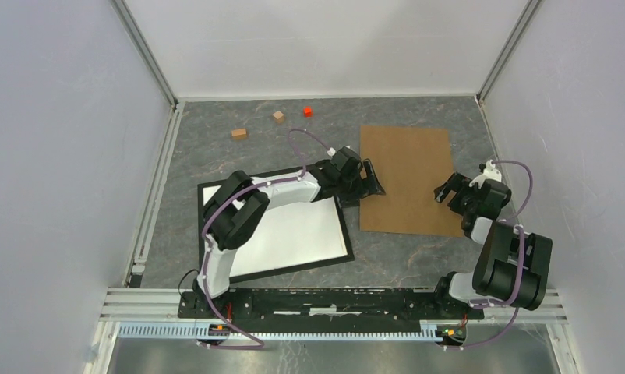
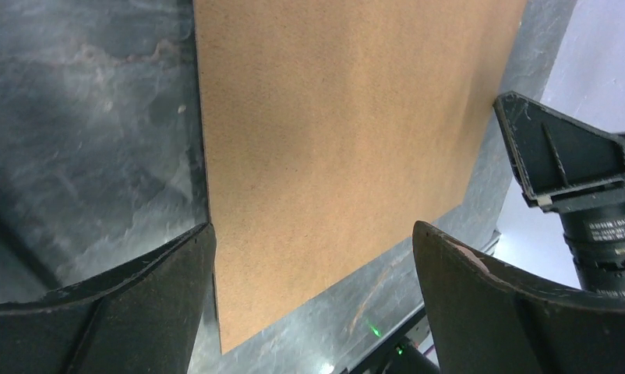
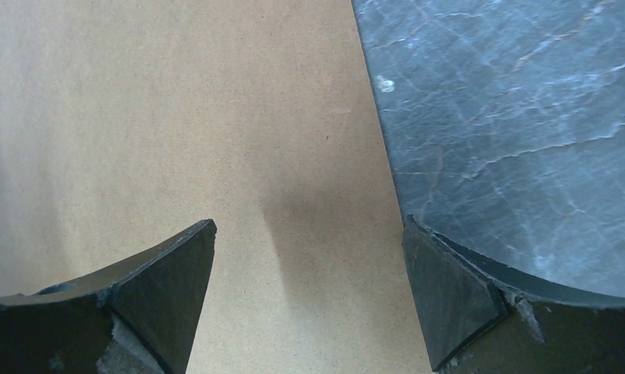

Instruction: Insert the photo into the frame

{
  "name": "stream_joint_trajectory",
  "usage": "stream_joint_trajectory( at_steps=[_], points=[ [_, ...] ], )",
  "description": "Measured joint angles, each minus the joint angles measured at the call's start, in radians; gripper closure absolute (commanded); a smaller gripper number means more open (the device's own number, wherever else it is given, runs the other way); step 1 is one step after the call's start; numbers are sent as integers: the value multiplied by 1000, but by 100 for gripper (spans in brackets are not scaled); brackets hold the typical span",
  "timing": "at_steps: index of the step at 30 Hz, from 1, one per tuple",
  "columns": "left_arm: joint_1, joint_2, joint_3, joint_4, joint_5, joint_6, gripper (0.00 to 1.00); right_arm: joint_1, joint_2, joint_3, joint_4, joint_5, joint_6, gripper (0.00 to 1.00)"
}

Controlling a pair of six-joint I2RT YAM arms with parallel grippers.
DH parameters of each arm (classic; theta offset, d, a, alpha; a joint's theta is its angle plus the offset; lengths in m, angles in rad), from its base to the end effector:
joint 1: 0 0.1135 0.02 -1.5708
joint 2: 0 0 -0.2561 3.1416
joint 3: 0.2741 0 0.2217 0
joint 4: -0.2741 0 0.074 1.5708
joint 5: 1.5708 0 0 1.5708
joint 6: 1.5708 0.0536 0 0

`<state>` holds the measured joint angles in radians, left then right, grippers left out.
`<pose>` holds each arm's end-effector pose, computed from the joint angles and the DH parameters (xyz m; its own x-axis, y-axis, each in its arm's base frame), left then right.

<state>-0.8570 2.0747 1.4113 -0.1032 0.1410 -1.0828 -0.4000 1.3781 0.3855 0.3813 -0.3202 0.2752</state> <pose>0.2826 -0.3377 0.1655 -0.9325 -0.2591 -0.2516 -0.0192 0.7312 -0.6819 0.2277 -0.0780 0.1473 -0.4728 0.4799 -0.7390 0.2709 0.8772 0.3964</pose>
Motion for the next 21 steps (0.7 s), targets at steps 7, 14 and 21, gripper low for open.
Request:
stream_joint_trajectory(
  at_steps=[7,14,21],
  points=[
    [-1,-144,-98,-3,-3,0,0,35,2,-20,44,-25,40,8],
    [-2,-265,-192,11,-24,0,0,96,2,-20,45,-24,56,8],
    [10,-328,-319,48,-33,-6,0,159,2,-22,43,-72,91,8]
  ],
)
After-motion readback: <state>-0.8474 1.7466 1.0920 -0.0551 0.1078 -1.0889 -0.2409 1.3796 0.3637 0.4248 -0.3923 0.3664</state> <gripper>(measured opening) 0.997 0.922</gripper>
